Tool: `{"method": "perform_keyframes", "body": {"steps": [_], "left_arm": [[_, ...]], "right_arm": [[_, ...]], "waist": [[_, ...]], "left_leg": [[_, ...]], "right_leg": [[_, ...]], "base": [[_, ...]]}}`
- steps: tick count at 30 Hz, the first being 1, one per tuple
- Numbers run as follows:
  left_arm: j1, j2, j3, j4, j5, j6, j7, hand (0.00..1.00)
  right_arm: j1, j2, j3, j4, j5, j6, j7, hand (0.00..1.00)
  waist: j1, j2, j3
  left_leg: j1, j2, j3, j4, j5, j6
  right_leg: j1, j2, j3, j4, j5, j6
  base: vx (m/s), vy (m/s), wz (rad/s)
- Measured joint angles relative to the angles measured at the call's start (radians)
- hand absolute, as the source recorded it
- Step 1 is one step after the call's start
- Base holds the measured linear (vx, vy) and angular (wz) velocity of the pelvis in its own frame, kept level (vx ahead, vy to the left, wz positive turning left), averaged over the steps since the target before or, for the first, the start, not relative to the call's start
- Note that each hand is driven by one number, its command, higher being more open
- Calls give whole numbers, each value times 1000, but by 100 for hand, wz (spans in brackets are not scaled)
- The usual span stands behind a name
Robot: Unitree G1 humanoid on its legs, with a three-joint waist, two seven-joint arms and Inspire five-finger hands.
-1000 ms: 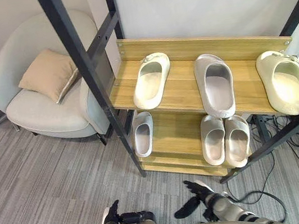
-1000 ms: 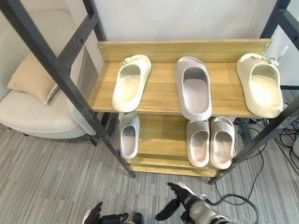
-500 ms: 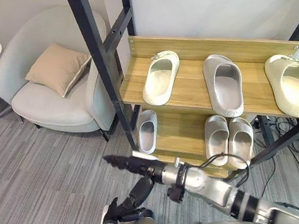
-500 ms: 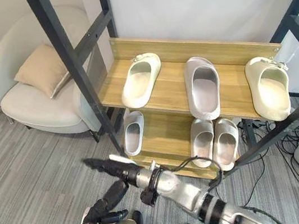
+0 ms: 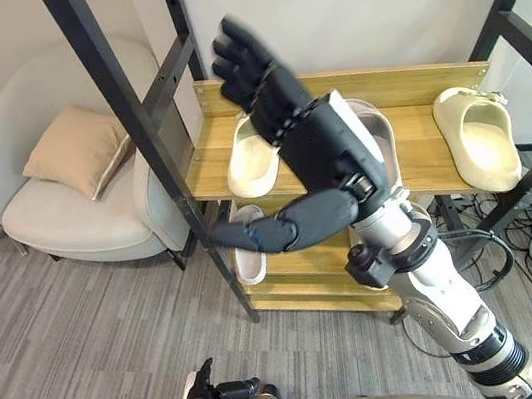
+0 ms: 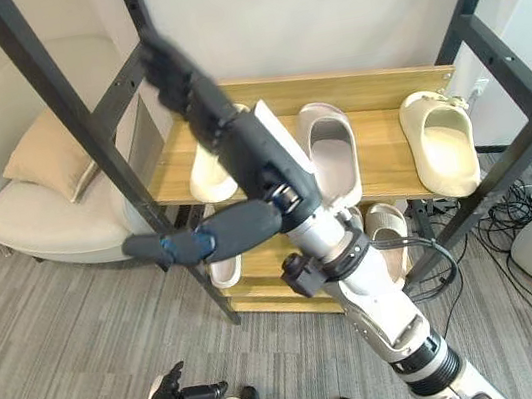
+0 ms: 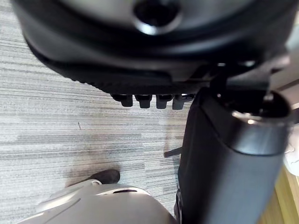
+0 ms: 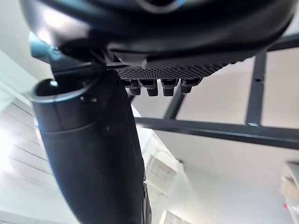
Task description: Organize the slippers on the shoe rack
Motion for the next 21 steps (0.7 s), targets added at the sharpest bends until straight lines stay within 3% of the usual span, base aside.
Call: {"method": "perform_keyframes", "body": {"steps": [7,12,21], "left_arm": [[21,-2,0,-3,1,-9,0,100],[27,-2,0,-4,12,-17,-3,100],[29,1,0,-4,12,-17,-19,100]], "right_arm": [[34,27,-173,-39,-205,-31,-140,100],[35,-61,-337,-57,-424,-33,-240,100],[35,-167,-419,22,-664,-9,-324,100]], "waist": [[-22,10,-7],[-26,10,-7],[-35,9,-8]], "left_leg": [[10,0,3,-2,0,0],[18,-2,3,-15,2,2],[22,-3,2,-32,6,3]], "right_leg": [[7,0,4,0,1,-1],[13,0,4,-5,1,-1],[12,1,2,-10,-1,-4]], "base": [[-6,2,0],[0,0,0],[0,0,0]]}}
